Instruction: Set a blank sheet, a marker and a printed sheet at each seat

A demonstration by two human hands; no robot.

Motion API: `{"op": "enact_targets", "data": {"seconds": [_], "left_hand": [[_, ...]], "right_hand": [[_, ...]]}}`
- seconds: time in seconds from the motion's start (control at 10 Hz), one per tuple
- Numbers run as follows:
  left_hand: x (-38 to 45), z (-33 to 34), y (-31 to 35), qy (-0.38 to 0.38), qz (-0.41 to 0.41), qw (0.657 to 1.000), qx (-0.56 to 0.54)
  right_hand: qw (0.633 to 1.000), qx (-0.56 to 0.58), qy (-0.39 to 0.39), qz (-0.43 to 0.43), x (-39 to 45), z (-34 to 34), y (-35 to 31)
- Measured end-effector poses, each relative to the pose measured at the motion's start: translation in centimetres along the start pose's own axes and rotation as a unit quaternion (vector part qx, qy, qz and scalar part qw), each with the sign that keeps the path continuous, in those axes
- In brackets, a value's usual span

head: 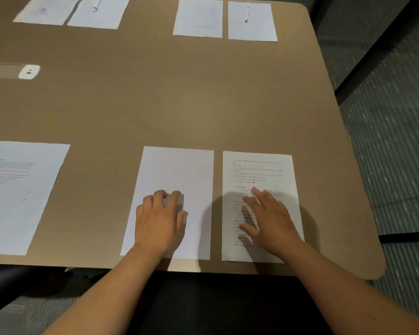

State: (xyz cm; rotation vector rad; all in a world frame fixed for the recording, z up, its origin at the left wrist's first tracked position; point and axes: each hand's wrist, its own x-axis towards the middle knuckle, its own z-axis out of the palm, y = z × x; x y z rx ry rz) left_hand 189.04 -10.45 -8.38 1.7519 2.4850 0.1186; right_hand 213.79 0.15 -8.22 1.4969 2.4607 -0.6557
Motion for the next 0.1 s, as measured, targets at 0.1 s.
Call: {"op": "enact_targets", "data": {"seconds": [0.1], "left_hand": [[0.12,-1.38,-0.07,0.021,0.019,1.0,-0.008]], "right_hand": [[0.996,0.042,0.084,-0.008,-0.8,-1.11,-1.04]]}}
